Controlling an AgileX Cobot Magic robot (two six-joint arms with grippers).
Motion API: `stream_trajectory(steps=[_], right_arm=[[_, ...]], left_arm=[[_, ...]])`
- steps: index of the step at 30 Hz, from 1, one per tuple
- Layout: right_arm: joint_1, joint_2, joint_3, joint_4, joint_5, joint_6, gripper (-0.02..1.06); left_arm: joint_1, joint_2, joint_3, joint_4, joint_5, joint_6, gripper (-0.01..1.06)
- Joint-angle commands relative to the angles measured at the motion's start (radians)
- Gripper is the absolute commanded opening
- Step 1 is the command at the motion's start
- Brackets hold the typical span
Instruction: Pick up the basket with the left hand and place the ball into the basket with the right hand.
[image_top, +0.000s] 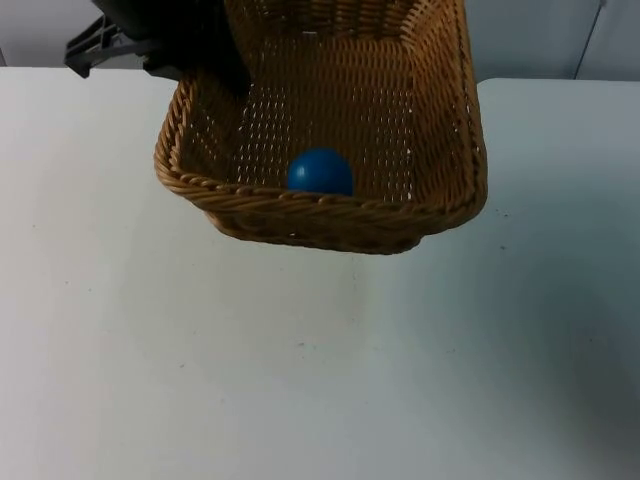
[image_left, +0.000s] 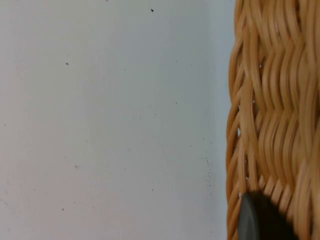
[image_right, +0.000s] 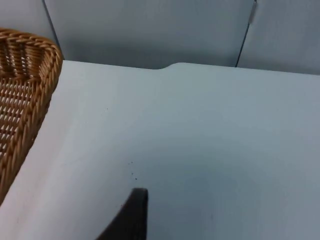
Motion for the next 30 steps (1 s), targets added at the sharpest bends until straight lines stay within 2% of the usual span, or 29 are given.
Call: stream_trajectory(steps=[1, 5, 10, 13, 17, 19, 30], right_arm=[[0.027, 0.008, 0.004, -0.030, -0.018, 0.005, 1.05], [0.050, 0.021, 0.004, -0.079, -0.018, 0.057, 1.05], [0.050, 0.037, 0.004, -0.143, -0.015, 0.106, 1.05], [0.050, 0.043, 0.004, -0.172, -0.014, 0.114, 1.05], [0.050, 0.058, 0.004, -0.181, -0.014, 0.121, 1.05], [0.050, 0.075, 0.004, -0.181, -0.017, 0.121, 1.05], [0.050, 0.088, 0.004, -0.208, -0.026, 0.137, 1.05]], left_arm=[[-0.002, 0.001, -0.003, -0.028, -0.031, 0.001, 0.00], [-0.004, 0.040, -0.003, -0.030, -0.043, 0.036, 0.00], [-0.009, 0.145, 0.015, -0.135, -0.130, 0.127, 0.00], [-0.009, 0.188, 0.019, -0.142, -0.148, 0.140, 0.00], [-0.007, 0.247, 0.019, -0.175, -0.161, 0.140, 0.00], [-0.007, 0.278, 0.019, -0.225, -0.182, 0.190, 0.00], [0.029, 0.319, 0.019, -0.245, -0.196, 0.228, 0.02]])
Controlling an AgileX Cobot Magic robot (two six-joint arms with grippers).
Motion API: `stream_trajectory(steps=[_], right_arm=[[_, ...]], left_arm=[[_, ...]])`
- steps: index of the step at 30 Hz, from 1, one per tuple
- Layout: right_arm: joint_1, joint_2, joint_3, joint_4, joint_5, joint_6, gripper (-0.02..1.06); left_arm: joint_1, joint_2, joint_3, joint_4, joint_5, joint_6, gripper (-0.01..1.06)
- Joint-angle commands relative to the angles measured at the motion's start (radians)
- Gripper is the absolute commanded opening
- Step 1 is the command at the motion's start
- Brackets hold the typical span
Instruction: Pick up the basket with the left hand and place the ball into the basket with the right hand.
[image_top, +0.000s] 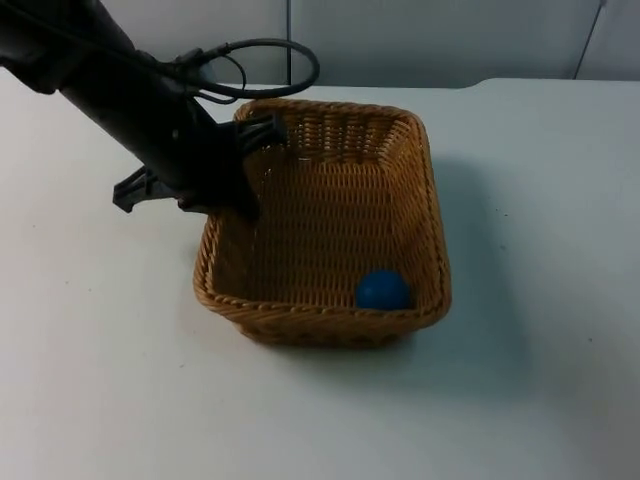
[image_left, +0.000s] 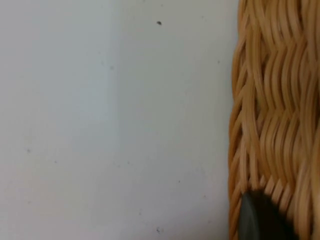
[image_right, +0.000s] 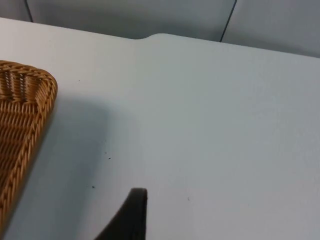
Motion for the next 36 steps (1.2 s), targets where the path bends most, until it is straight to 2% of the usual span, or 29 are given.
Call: stream_trajectory(steps=[1, 3, 4, 5, 6, 8, 9, 10, 17, 19, 22, 28, 30, 33, 34, 36], right_arm=[[0.005, 0.001, 0.003, -0.018, -0.016, 0.009, 1.05], [0.005, 0.001, 0.003, -0.018, -0.016, 0.009, 1.05], [0.005, 0.001, 0.003, -0.018, -0.016, 0.009, 1.05], [0.005, 0.001, 0.003, -0.018, -0.016, 0.009, 1.05], [0.005, 0.001, 0.003, -0.018, -0.016, 0.009, 1.05], [0.005, 0.001, 0.003, -0.018, -0.016, 0.009, 1.05], [0.005, 0.001, 0.003, -0.018, -0.016, 0.009, 1.05], [0.005, 0.001, 0.003, -0.018, -0.016, 0.009, 1.05], [0.005, 0.001, 0.003, -0.018, -0.019, 0.009, 1.05], [0.005, 0.001, 0.003, -0.018, -0.019, 0.009, 1.05], [0.005, 0.001, 0.003, -0.018, -0.022, 0.009, 1.05], [0.005, 0.001, 0.003, -0.012, -0.024, 0.009, 1.05], [0.005, 0.001, 0.003, -0.011, -0.026, 0.009, 1.05], [0.005, 0.001, 0.003, -0.005, -0.035, 0.009, 1.05], [0.005, 0.001, 0.003, -0.005, -0.035, 0.009, 1.05], [0.005, 0.001, 0.003, 0.004, -0.038, 0.009, 1.05]], left_arm=[[0.009, -0.005, -0.001, -0.029, -0.008, 0.003, 0.02], [0.009, -0.005, -0.001, -0.026, -0.008, 0.025, 0.15], [0.009, -0.005, -0.001, -0.024, -0.012, 0.041, 0.26], [0.009, -0.005, -0.001, -0.024, -0.012, 0.041, 0.26], [0.009, -0.005, -0.001, -0.024, -0.015, 0.043, 0.39], [0.009, -0.005, -0.001, -0.024, -0.015, 0.028, 0.82], [0.009, -0.005, -0.001, -0.024, -0.015, 0.010, 0.98], [0.009, -0.005, -0.001, -0.017, -0.012, 0.006, 1.05], [0.009, -0.007, -0.001, -0.012, 0.023, -0.008, 1.05], [0.009, -0.016, -0.001, -0.004, 0.087, -0.038, 1.05], [0.009, -0.034, -0.001, 0.033, 0.120, -0.076, 1.05], [0.009, -0.147, -0.001, 0.306, 0.130, -0.205, 1.05], [0.011, -0.169, -0.001, 0.344, 0.130, -0.230, 1.05], [0.011, -0.255, -0.001, 0.512, 0.119, -0.225, 1.05], [0.011, -0.255, -0.001, 0.512, 0.119, -0.225, 1.05], [0.011, -0.302, -0.001, 0.653, 0.119, -0.225, 1.05]])
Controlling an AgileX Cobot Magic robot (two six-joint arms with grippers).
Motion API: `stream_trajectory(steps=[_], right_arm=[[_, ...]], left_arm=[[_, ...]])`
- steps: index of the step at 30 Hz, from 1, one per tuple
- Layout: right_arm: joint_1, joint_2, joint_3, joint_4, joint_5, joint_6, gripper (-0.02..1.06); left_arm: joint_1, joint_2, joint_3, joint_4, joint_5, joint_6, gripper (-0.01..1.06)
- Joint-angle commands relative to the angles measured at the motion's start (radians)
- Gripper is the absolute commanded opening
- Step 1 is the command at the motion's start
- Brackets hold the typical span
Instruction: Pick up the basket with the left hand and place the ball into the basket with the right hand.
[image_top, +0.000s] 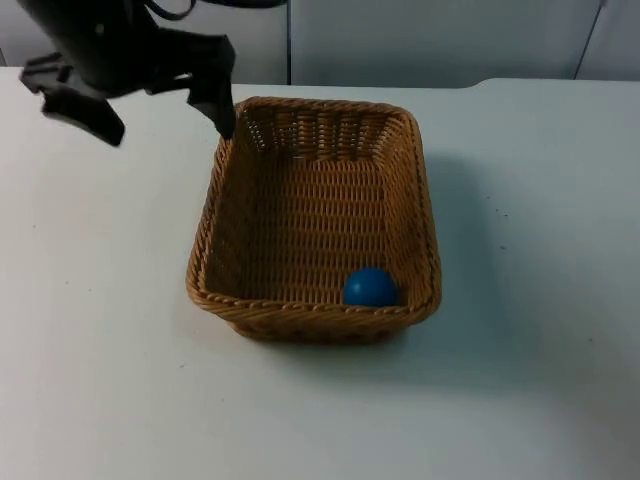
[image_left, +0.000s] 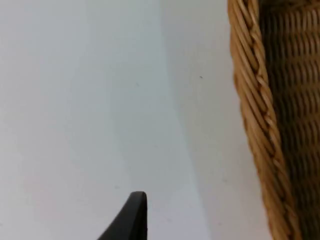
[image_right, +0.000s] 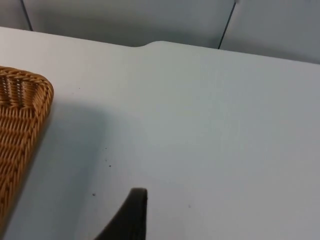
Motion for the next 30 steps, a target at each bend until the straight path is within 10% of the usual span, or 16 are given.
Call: stream_trajectory(steps=[1, 16, 30], right_arm=[[0.005, 0.001, 0.003, 0.014, -0.019, 0.001, 1.05], [0.005, -0.001, 0.003, 0.025, -0.023, 0.001, 1.05], [0.067, -0.001, 0.003, 0.020, -0.036, 0.001, 1.05]], left_arm=[[0.001, -0.054, -0.001, 0.121, -0.001, -0.009, 1.05], [0.001, -0.149, 0.004, 0.235, 0.099, -0.052, 1.05], [0.001, -0.698, 0.327, 0.235, 0.033, -0.046, 1.05]])
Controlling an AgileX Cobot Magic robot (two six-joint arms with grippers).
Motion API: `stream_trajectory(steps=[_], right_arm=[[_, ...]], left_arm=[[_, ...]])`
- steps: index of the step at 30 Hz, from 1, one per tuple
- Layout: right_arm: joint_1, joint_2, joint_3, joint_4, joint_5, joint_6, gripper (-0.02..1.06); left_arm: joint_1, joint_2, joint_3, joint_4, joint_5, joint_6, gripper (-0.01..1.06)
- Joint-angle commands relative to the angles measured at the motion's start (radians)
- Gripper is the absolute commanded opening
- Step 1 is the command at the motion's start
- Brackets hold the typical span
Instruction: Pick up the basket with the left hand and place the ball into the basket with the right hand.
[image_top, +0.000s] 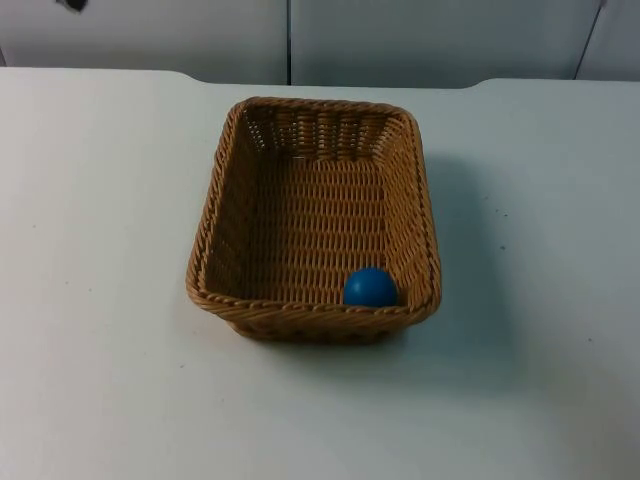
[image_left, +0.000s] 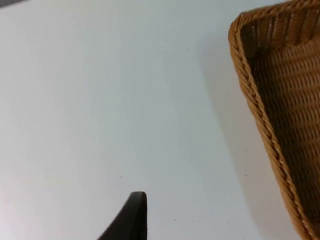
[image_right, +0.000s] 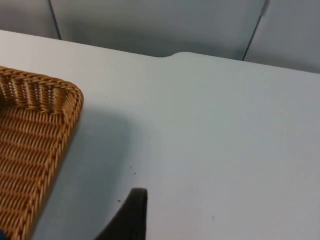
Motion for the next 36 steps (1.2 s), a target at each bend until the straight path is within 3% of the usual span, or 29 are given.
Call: stream_trajectory(steps=[1, 7, 8, 10, 11, 13, 17, 22, 24, 28, 31, 36], right_arm=[[0.011, -0.001, 0.003, -0.002, -0.013, 0.003, 1.05], [0.011, -0.018, 0.003, -0.023, 0.024, 0.027, 1.05], [0.009, -0.026, 0.003, -0.052, 0.037, 0.057, 1.05], [0.009, -0.043, 0.004, -0.213, 0.073, 0.186, 1.05], [0.009, -0.043, 0.004, -0.213, 0.073, 0.186, 1.05], [0.009, -0.056, 0.004, -0.327, 0.097, 0.286, 1.05], [0.009, -0.063, 0.008, -0.324, 0.110, 0.277, 1.05], [0.009, -0.090, 0.056, -0.299, 0.055, 0.259, 1.05], [0.009, -0.129, 0.080, -0.341, 0.046, 0.275, 1.05], [0.009, -0.243, 0.122, -0.523, 0.046, 0.457, 1.05], [0.009, -0.286, 0.139, -0.564, 0.050, 0.535, 1.05], [0.009, -0.310, 0.186, -0.437, 0.048, 0.549, 1.05]], left_arm=[[-0.002, -0.115, 0.044, 0.000, -0.007, -0.027, 1.05], [-0.004, -0.316, 0.133, 0.070, 0.008, -0.075, 1.05], [-0.004, -0.344, 0.155, 0.124, 0.010, -0.103, 1.05], [-0.004, -0.381, 0.200, 0.243, 0.023, -0.181, 1.05], [-0.004, -0.381, 0.200, 0.243, 0.023, -0.181, 1.05], [-0.004, -0.407, 0.237, 0.306, 0.023, -0.230, 1.05], [-0.007, -0.428, 0.262, 0.297, 0.023, -0.232, 1.05], [-0.027, -0.475, 0.265, 0.291, 0.004, -0.232, 1.05], [-0.031, -0.512, 0.265, 0.302, -0.005, -0.239, 1.05], [-0.025, -0.619, 0.265, 0.383, 0.006, -0.329, 1.05], [-0.025, -0.662, 0.265, 0.397, 0.006, -0.329, 1.05], [-0.025, -0.687, 0.265, 0.381, 0.030, -0.389, 1.05]])
